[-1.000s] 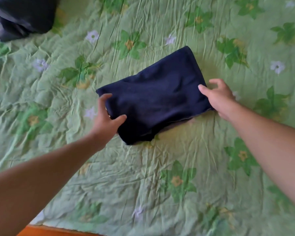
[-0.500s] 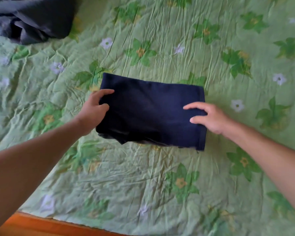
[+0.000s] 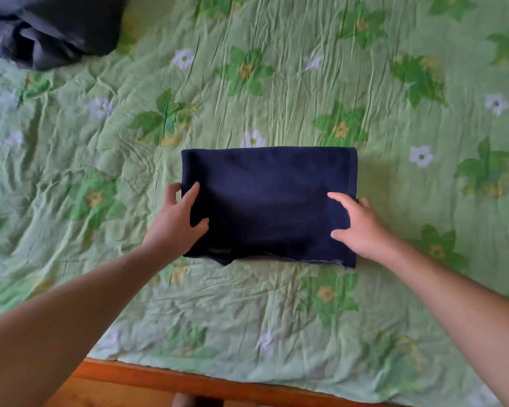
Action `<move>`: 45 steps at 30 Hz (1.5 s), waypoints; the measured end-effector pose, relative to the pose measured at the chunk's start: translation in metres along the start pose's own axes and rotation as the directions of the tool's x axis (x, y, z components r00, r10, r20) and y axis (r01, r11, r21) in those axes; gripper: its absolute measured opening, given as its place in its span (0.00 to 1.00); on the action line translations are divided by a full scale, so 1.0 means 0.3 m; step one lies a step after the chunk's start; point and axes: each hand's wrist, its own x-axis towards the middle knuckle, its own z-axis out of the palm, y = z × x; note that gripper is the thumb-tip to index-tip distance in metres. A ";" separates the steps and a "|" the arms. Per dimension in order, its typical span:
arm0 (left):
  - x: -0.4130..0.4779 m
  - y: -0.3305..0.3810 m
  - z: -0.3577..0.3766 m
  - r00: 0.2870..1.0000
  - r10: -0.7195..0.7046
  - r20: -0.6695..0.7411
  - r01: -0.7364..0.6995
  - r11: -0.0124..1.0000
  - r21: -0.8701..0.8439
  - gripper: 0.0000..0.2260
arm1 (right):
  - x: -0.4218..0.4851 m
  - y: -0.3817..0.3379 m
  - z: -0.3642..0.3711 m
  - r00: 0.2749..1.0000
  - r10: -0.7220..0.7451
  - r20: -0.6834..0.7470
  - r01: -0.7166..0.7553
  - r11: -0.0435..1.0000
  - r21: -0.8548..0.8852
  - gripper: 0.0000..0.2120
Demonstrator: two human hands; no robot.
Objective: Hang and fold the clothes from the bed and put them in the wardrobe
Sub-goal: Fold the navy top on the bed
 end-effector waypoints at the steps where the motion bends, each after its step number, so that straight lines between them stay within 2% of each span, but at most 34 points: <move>1: -0.004 0.011 -0.001 0.998 0.025 -0.064 -0.020 0.997 0.071 0.33 | -0.001 -0.007 0.006 0.993 -0.047 -0.110 0.026 0.983 -0.181 0.34; 3: 0.011 0.044 0.002 0.975 0.131 -0.178 -0.099 0.979 0.181 0.31 | 0.008 -0.045 0.031 0.907 -0.264 -0.329 0.100 0.892 -0.441 0.30; 4: 0.029 0.065 0.009 0.962 0.200 -0.184 -0.155 0.960 0.234 0.31 | 0.023 -0.075 0.051 0.857 -0.374 -0.355 0.162 0.849 -0.503 0.30; 5: 0.054 0.086 0.024 0.950 0.267 -0.160 -0.212 0.931 0.299 0.32 | 0.047 -0.108 0.077 0.829 -0.461 -0.317 0.238 0.802 -0.547 0.31; 7: 0.108 0.121 0.073 0.929 0.359 -0.089 -0.290 0.857 0.426 0.34 | 0.115 -0.154 0.139 0.823 -0.542 -0.167 0.326 0.694 -0.642 0.36; 9: 0.154 0.133 0.128 0.931 0.361 -0.054 -0.292 0.825 0.483 0.35 | 0.192 -0.162 0.184 0.836 -0.541 -0.094 0.326 0.626 -0.709 0.40; 11: 0.189 0.114 0.171 0.936 0.347 -0.056 -0.279 0.830 0.483 0.35 | 0.250 -0.142 0.207 0.847 -0.524 -0.093 0.308 0.626 -0.716 0.42; 16: 0.229 0.076 0.216 0.917 0.385 -0.103 -0.284 0.812 0.510 0.36 | 0.308 -0.115 0.243 0.820 -0.560 -0.119 0.325 0.627 -0.708 0.43; 22: 0.128 0.032 0.181 0.936 0.334 -0.111 -0.242 0.839 0.488 0.34 | 0.227 -0.024 0.194 0.788 -0.607 -0.108 0.377 0.613 -0.694 0.39; 25: 0.081 -0.006 0.198 0.960 0.259 -0.101 -0.180 0.856 0.484 0.33 | 0.208 0.021 0.205 0.821 -0.564 -0.086 0.352 0.620 -0.701 0.39; 28: 0.100 0.013 0.202 0.963 0.250 -0.104 -0.175 0.869 0.463 0.32 | 0.217 -0.006 0.209 0.837 -0.542 -0.079 0.341 0.629 -0.699 0.38; 31: 0.062 -0.011 0.191 0.967 0.217 -0.135 -0.169 0.939 0.299 0.29 | 0.167 0.025 0.207 0.844 -0.508 -0.173 0.316 0.731 -0.605 0.35; 33: 0.007 -0.034 0.185 0.983 0.093 -0.157 -0.083 0.994 0.069 0.28 | 0.106 0.066 0.210 0.879 -0.369 -0.302 0.201 0.861 -0.468 0.34; 35: -0.043 -0.038 0.182 0.990 -0.031 -0.141 0.022 0.998 -0.065 0.30 | 0.049 0.091 0.216 0.905 -0.209 -0.371 0.089 0.944 -0.316 0.35; 37: -0.061 -0.029 0.170 0.989 -0.064 -0.131 0.058 0.997 -0.048 0.31 | 0.009 0.099 0.217 0.918 -0.132 -0.375 0.039 0.968 -0.247 0.37; 40: -0.027 -0.020 0.122 0.980 -0.053 -0.192 0.051 0.999 -0.013 0.33 | 0.008 0.078 0.187 0.910 -0.102 -0.402 0.061 0.992 -0.115 0.36; 43: 0.034 -0.013 0.061 0.974 -0.161 -0.158 0.106 0.946 -0.306 0.28 | 0.048 0.037 0.140 0.918 -0.018 -0.397 0.077 0.988 0.133 0.31; 45: 0.058 -0.002 0.022 0.970 -0.244 -0.023 0.195 0.825 -0.530 0.25 | 0.071 0.008 0.103 0.955 0.087 -0.285 0.012 0.945 0.327 0.28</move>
